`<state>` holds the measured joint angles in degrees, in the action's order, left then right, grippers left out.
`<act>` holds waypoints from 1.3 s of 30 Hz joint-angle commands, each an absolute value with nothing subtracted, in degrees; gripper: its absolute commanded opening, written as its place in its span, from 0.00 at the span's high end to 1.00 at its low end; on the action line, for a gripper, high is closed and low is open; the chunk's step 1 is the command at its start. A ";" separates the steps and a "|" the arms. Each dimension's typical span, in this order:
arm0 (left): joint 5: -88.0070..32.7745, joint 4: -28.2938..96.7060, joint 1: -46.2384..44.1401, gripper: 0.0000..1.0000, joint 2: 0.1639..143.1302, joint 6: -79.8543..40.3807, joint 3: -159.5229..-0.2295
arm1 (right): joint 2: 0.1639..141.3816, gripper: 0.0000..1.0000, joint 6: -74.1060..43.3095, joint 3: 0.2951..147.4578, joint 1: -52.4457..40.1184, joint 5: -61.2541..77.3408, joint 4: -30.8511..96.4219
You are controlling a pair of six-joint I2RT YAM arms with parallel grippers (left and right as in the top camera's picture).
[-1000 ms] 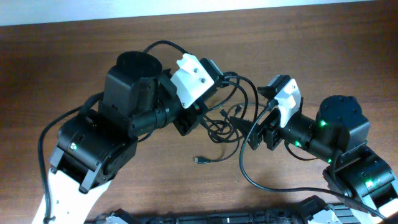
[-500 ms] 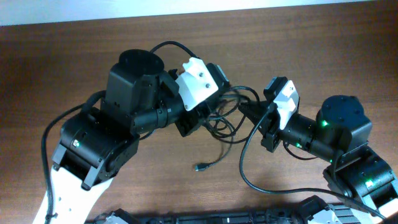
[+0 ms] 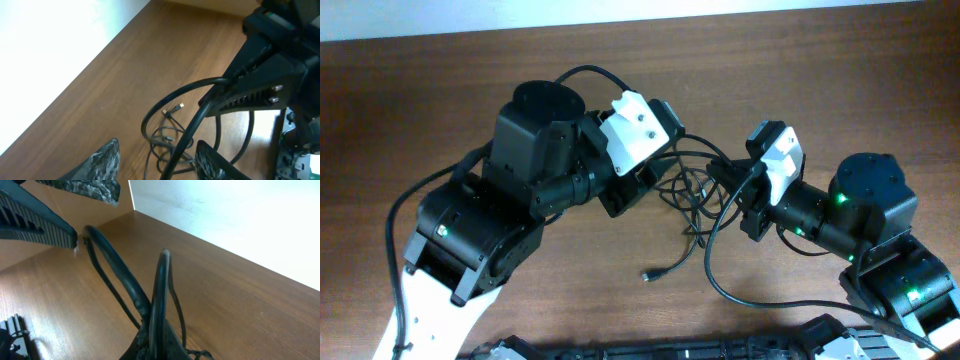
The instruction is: Untangle cables
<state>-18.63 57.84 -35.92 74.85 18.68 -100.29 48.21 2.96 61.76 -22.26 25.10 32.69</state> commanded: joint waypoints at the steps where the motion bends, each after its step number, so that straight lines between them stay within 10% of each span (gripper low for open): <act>1: -17.08 58.43 -35.83 0.51 75.00 18.74 -101.03 | 47.92 0.96 2.50 61.84 -22.11 24.58 31.86; 13: 3.64 59.22 -35.81 0.34 75.00 9.61 -101.03 | 47.94 0.96 -9.78 65.36 -22.06 1.80 26.63; 18: 17.65 59.68 -35.81 0.12 75.00 -1.98 -101.03 | 47.92 0.96 -9.69 71.26 -22.06 -15.53 20.38; 26: 17.61 59.86 -35.83 0.03 75.00 -1.98 -101.03 | 47.92 0.96 -3.20 76.23 -22.06 -20.18 -2.55; 39: 17.56 60.40 -35.83 0.01 75.00 -1.98 -101.03 | 53.17 0.96 -3.25 76.20 -22.11 -19.97 1.06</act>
<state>16.60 59.90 -35.92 74.85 -1.19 -100.29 53.28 -3.84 75.55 -22.26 -19.70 2.48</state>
